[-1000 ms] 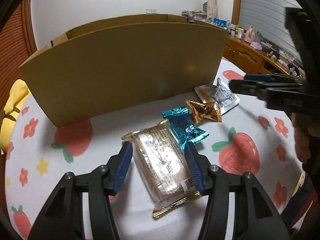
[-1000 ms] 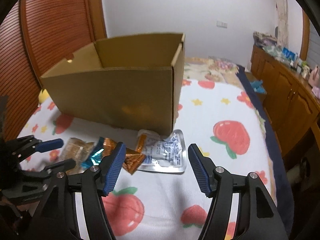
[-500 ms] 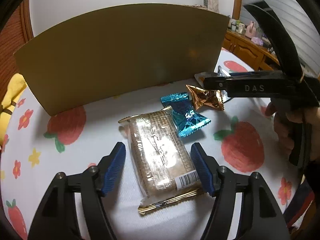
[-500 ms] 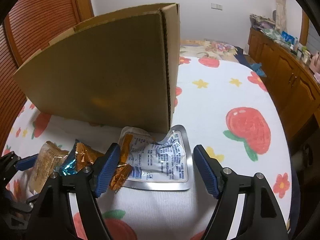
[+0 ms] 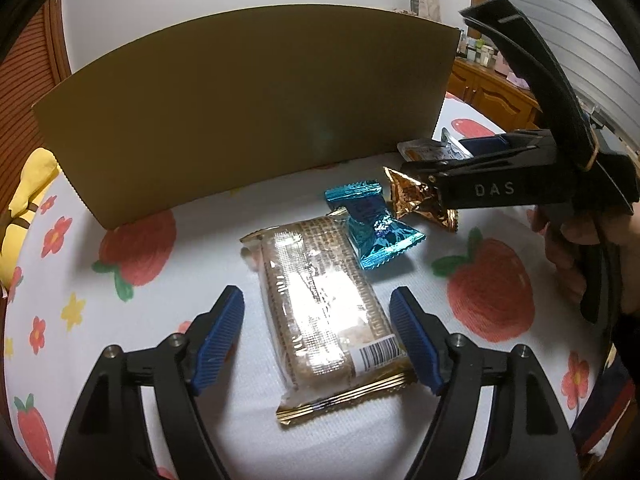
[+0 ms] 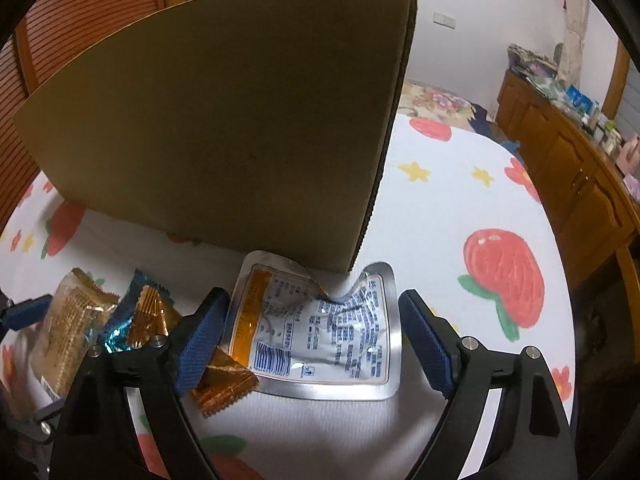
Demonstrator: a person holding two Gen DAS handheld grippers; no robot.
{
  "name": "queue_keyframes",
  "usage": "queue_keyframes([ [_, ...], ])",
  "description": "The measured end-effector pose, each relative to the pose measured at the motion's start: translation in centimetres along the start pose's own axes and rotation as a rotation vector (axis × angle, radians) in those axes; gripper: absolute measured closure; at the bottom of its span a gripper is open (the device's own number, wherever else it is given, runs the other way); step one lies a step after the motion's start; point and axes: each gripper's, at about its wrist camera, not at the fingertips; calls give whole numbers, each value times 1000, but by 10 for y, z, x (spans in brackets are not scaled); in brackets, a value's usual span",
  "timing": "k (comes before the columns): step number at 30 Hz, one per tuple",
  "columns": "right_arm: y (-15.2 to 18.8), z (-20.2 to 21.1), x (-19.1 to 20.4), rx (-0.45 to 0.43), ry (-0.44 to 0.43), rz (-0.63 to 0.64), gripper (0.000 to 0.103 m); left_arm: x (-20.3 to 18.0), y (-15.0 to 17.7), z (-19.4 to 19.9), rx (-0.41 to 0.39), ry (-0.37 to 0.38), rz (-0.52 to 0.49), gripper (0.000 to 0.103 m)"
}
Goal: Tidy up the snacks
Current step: 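Grasp the brown wafer bar with the left gripper while the right grasps the silver-orange pouch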
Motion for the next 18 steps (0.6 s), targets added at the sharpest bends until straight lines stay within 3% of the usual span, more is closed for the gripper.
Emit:
queue_keyframes([
  [5,8,4,-6,1,-10,11,18,11,2,7,-35,29,42,36],
  [10,21,10,-14,-4,-16,13,19,14,4,13,-52,24,32,58],
  [18,34,17,-14,-21,-12,5,19,17,7,18,-74,53,35,61],
])
Point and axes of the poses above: each gripper's, at about its wrist camera, not at the fingertips, and z roughly against the way its jaws point, x to its left, y to its underside, and after that the axes turned 13 degrees about y, right-handed
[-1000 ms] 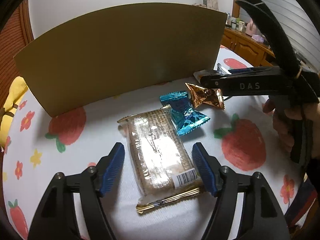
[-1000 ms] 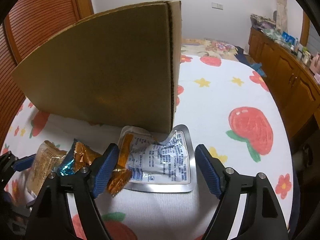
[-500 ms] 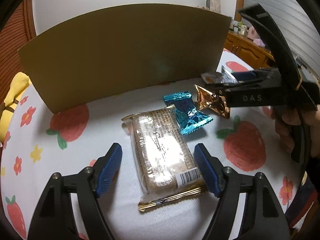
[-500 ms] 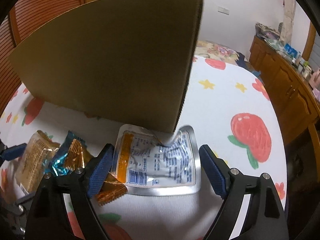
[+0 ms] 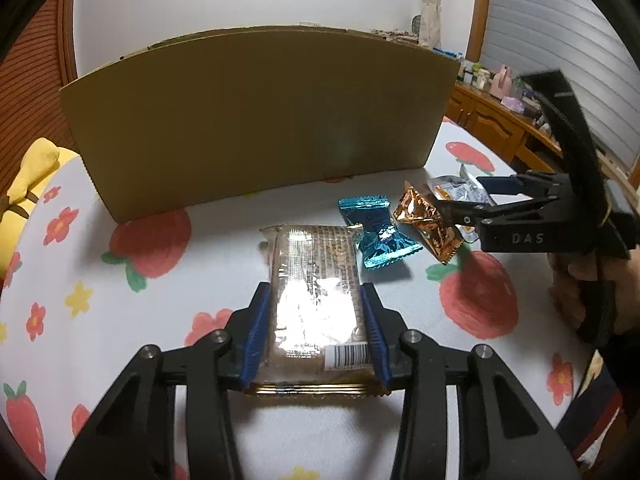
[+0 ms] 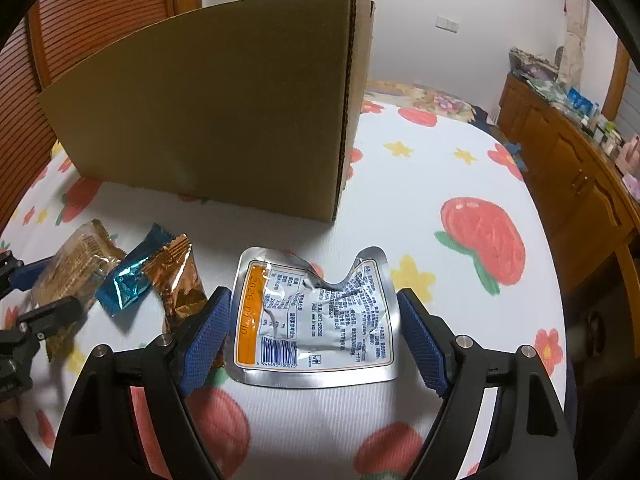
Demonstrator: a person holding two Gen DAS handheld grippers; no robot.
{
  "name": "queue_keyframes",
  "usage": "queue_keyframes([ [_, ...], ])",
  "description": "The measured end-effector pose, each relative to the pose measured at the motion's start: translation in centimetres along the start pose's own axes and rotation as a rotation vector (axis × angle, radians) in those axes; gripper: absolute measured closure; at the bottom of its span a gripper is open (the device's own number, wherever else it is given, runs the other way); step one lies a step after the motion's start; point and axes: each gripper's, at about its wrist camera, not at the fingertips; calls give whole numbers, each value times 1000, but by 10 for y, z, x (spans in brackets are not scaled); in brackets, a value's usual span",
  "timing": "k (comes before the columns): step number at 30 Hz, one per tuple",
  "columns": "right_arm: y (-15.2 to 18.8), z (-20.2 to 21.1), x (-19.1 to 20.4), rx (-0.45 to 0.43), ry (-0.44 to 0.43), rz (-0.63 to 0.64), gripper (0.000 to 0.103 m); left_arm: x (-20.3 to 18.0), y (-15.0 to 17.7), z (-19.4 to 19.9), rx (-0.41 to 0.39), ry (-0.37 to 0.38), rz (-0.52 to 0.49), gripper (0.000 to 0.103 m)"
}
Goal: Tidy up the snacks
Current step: 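Grasp the brown wafer bar with the left gripper while the right grasps the silver-orange pouch, then carry the wafer bar and silver-orange pouch over the cardboard box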
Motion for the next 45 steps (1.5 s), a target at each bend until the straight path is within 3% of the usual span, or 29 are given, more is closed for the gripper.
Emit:
queue_keyframes([
  [22,3,19,16,-48,14,6,19,8,-2,43,-99,-34,-4,61],
  [36,-24,104,25,-242,-62,-1,19,4,-22,63,-151,-57,-49,61],
  [45,-57,131,38,-349,-91,25,19,8,-60,72,-191,-60,-109,61],
])
Point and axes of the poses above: each gripper's, at about its wrist camera, not at the fingertips, and z roughly against the way its jaws point, x to its left, y to its underside, and after that the axes turned 13 degrees about y, right-handed
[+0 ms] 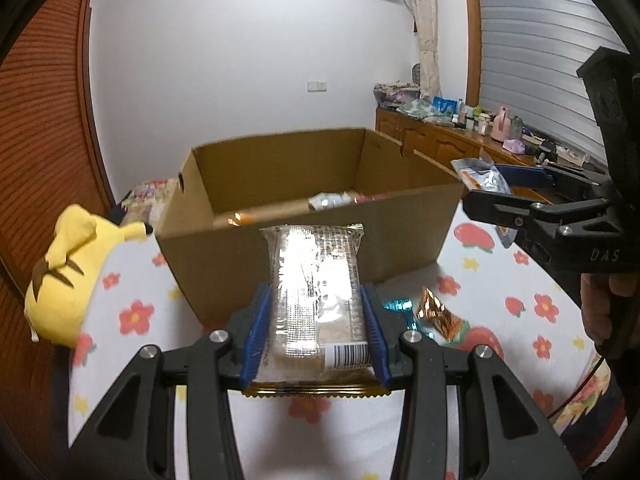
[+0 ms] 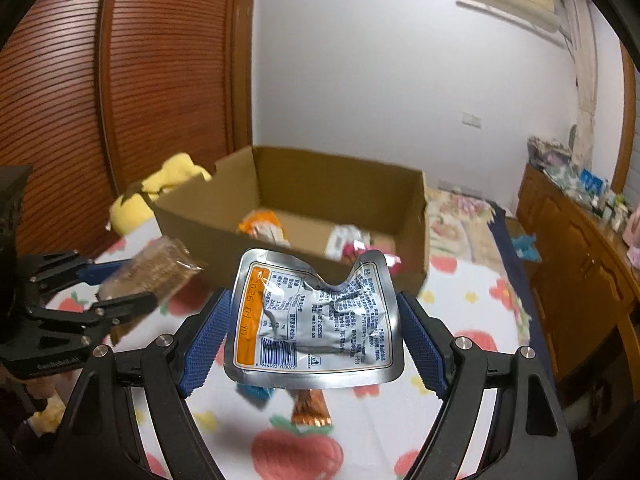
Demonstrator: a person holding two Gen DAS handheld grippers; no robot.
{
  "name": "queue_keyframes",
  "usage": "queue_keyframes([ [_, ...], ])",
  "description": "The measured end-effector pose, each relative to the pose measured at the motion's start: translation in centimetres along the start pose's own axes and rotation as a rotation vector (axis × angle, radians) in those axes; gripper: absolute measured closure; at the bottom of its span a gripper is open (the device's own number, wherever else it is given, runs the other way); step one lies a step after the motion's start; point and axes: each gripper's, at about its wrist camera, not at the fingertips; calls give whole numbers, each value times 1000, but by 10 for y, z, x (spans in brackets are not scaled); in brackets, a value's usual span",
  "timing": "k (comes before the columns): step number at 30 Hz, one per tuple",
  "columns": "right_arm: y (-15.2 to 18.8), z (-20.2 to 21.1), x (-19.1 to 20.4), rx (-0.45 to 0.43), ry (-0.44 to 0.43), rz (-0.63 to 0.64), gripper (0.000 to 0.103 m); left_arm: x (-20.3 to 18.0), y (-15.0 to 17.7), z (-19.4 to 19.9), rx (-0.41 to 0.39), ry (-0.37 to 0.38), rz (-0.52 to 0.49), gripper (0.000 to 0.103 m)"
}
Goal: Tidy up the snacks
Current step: 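Carry the wafer bar and silver-orange pouch over the cardboard box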
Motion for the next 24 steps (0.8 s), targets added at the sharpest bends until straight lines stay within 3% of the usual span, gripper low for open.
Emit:
queue_keyframes([
  [14,-52,-57,6,-33,4,57,19,31,-45,-19,-21,7,-27,61],
  [24,-62,-97,2,1,12,51,18,51,-62,-34,-27,-14,-36,61],
])
Point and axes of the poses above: each gripper's, at about its wrist camera, not at the fingertips, and z roughly against the way its jaws point, x to its left, y to its underside, and after that the axes turned 13 degrees about y, right-handed
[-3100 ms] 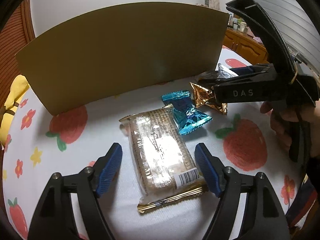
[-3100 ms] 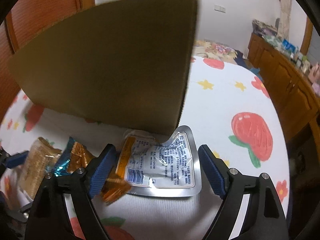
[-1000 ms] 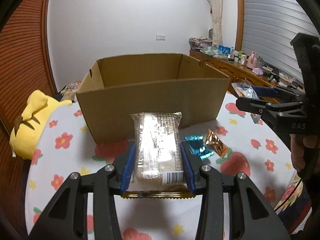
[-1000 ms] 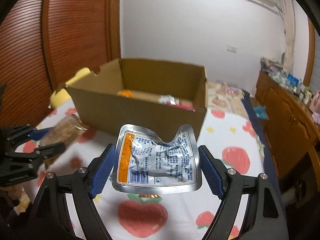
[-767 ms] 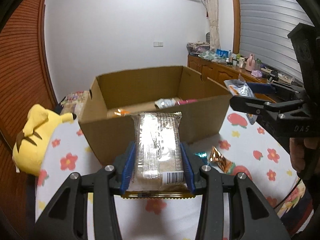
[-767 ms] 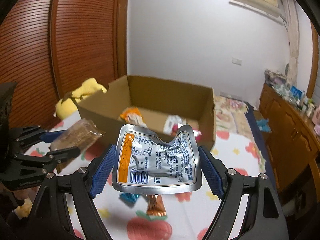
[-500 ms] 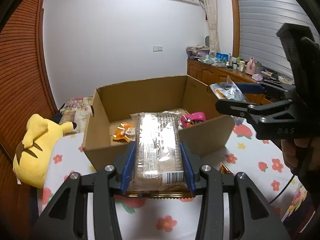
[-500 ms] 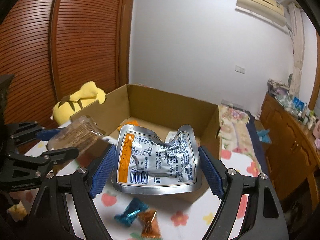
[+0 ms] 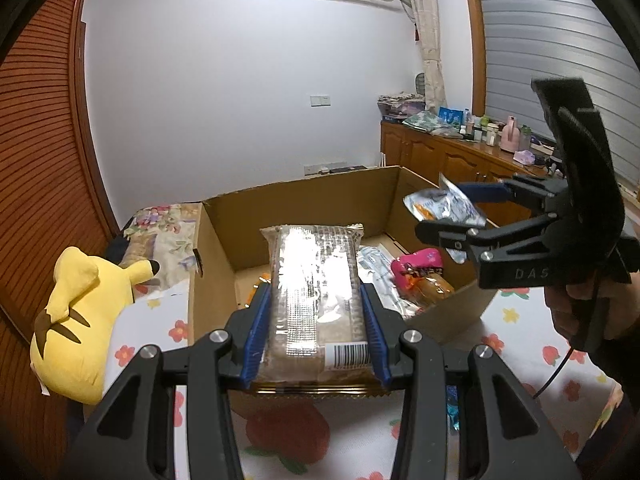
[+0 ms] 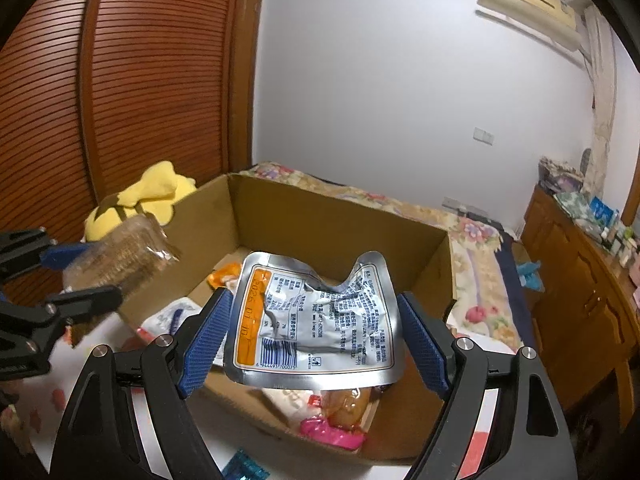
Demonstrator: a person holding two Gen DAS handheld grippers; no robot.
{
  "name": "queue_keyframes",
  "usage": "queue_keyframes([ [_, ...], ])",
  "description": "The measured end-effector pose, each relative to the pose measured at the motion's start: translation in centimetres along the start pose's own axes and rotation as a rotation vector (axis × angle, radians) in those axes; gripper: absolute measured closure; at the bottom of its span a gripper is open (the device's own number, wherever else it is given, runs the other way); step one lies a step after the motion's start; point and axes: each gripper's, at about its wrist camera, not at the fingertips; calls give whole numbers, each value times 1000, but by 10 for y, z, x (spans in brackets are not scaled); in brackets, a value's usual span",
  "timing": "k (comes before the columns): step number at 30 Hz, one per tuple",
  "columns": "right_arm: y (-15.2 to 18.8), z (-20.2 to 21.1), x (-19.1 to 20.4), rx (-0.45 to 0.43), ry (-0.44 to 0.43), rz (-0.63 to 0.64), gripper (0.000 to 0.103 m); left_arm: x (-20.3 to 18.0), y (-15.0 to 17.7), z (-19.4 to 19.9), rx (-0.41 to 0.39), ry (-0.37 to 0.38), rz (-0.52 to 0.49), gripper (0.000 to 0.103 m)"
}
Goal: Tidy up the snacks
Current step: 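Carry the wafer bar and silver-orange pouch over the cardboard box, then open both grippers to drop the packs into the box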
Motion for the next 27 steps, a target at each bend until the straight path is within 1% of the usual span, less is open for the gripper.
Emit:
queue_keyframes([
  [3,4,-9,-4,31,-4,-6,18,5,-1,-6,1,1,6,61],
  [7,6,-15,-6,55,7,1,15,7,0,-14,14,1,3,61],
  [10,9,-18,-7,72,7,-3,15,8,-2,-15,13,0,1,61],
  [15,12,-12,-13,64,-10,-26,15,13,-8,-20,15,-9,1,61],
  [18,14,-5,-14,60,-15,-40,15,19,-10,-31,34,-32,6,60],
  [25,22,13,-20,52,-20,-57,15,30,-12,-50,73,-55,31,60],
  [27,25,17,-23,50,-19,-64,15,29,-11,-52,80,-54,41,59],
])
Point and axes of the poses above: each gripper's, at about its wrist camera, not at the fingertips, and z roughly against the way its jaws point, x to its left, y to its underside, and after that the axes turned 13 degrees about y, right-handed
